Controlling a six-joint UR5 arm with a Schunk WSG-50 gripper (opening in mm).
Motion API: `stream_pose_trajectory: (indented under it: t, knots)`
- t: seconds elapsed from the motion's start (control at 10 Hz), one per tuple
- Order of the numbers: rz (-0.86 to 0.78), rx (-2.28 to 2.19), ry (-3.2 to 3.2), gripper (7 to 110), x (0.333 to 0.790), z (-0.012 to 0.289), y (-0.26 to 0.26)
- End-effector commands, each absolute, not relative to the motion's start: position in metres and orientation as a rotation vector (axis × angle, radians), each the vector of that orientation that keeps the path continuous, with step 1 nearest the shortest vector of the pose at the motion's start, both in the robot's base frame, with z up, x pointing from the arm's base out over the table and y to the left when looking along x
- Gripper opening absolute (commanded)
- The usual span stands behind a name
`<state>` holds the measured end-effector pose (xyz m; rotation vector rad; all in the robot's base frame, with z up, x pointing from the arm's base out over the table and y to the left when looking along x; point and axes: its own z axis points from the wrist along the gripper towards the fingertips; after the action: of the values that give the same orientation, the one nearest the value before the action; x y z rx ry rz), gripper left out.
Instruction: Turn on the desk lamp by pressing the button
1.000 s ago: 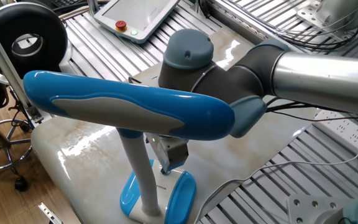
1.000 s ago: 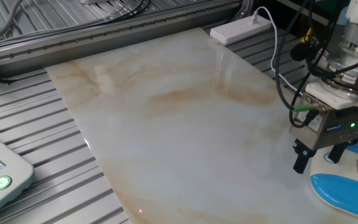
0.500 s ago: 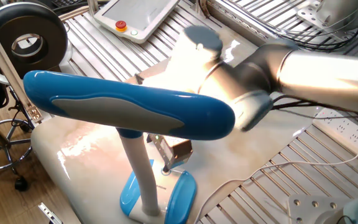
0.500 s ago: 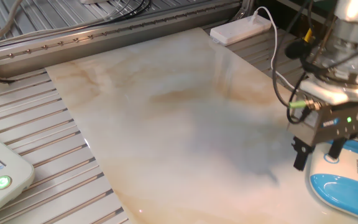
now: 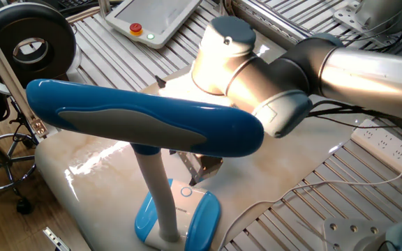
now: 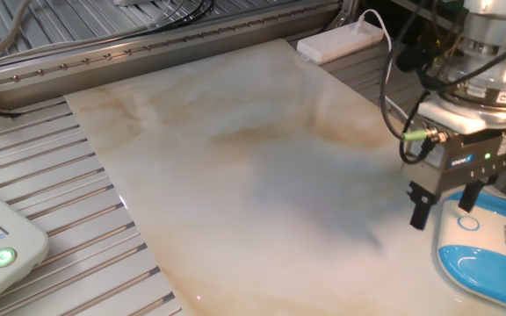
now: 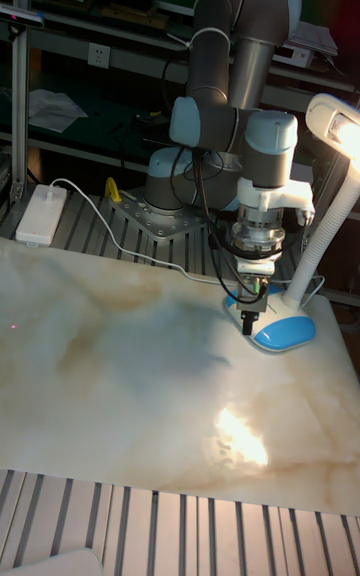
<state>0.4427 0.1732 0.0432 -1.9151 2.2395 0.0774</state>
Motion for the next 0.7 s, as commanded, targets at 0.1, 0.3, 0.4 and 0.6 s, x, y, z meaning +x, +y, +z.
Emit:
stream_pose_trajectory:
  t: [0.1, 0.3, 0.4, 0.6]
  knots:
    - [-0.027, -1.648, 2.486, 88, 0.476, 0.066, 0.125]
    - [-0.063, -1.308, 2.589, 88, 0.515, 0.073, 0.118]
    - [0.0, -1.13, 2.677, 88, 0.518, 0.071, 0.122]
    - [0.005, -0.953, 2.818, 88, 0.522, 0.076, 0.116]
